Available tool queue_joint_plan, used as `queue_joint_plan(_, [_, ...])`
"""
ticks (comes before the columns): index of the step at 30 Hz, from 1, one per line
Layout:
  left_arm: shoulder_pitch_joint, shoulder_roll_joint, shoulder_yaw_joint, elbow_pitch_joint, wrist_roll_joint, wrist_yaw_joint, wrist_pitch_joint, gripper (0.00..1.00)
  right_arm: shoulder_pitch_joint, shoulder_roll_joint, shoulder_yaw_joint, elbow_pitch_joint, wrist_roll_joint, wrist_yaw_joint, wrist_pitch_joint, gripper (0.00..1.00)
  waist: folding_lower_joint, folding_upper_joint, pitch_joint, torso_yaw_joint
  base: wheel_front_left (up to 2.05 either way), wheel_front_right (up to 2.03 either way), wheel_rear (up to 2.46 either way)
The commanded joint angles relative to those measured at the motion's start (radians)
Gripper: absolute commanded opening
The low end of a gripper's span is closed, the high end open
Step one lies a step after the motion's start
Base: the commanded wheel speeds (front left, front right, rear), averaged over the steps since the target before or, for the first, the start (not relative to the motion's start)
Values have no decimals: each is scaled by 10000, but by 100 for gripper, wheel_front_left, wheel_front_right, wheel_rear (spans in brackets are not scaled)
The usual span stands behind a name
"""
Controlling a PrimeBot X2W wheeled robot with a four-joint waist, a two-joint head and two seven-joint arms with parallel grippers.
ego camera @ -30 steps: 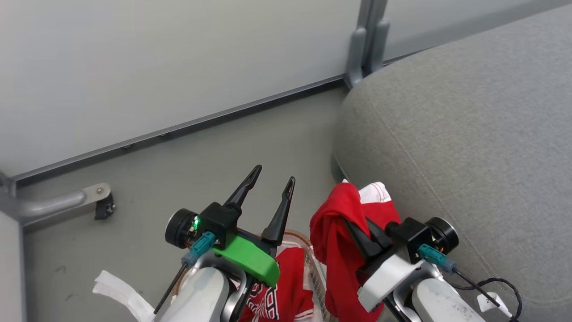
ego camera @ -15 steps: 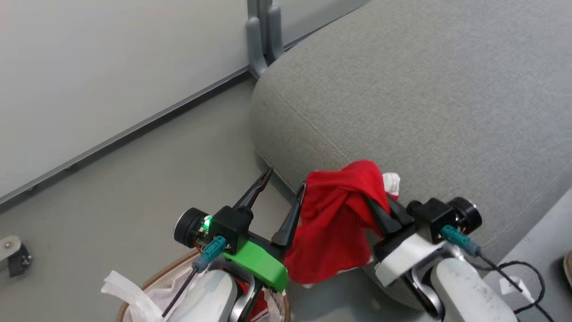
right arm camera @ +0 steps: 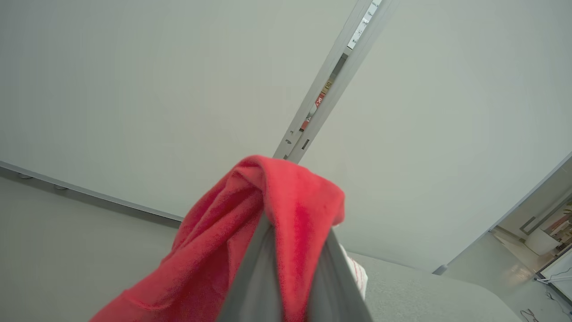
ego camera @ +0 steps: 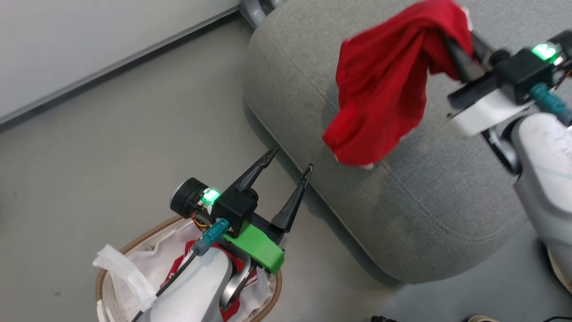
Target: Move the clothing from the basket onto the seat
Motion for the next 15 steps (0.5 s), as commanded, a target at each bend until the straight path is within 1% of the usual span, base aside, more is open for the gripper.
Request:
queue_joint_plan(1, [-393, 218, -94, 16, -38, -29, 9, 100, -897, -485, -119, 240, -206, -14, -22, 0, 0, -1, 1280, 964, 0, 0, 0])
queue_joint_plan(6, [-876, 434, -157, -115, -50, -30, 9, 100, -2610, -1392, -708, 957, -438, -14, -22, 0, 0, -1, 2085, 1514, 0, 0, 0])
queue_joint_plan(11, [-1232, 514, -260, -245, -62, -30, 9, 100, -3594, -1736, -1545, 2003, -951, -14, -16, 0, 0, -1, 2706, 2009, 0, 0, 0])
queue_joint_plan(13, [-1329, 532, -248, -264, -97, -30, 9, 100, -3788, -1806, -1881, 2576, -1144, -14, -10, 0, 0, -1, 2889, 2178, 0, 0, 0])
queue_joint_plan(15, [-1414, 541, -223, -273, -111, -30, 9, 100, -3851, -1729, -2222, 3108, -1334, -14, -11, 0, 0, -1, 3043, 2330, 0, 0, 0])
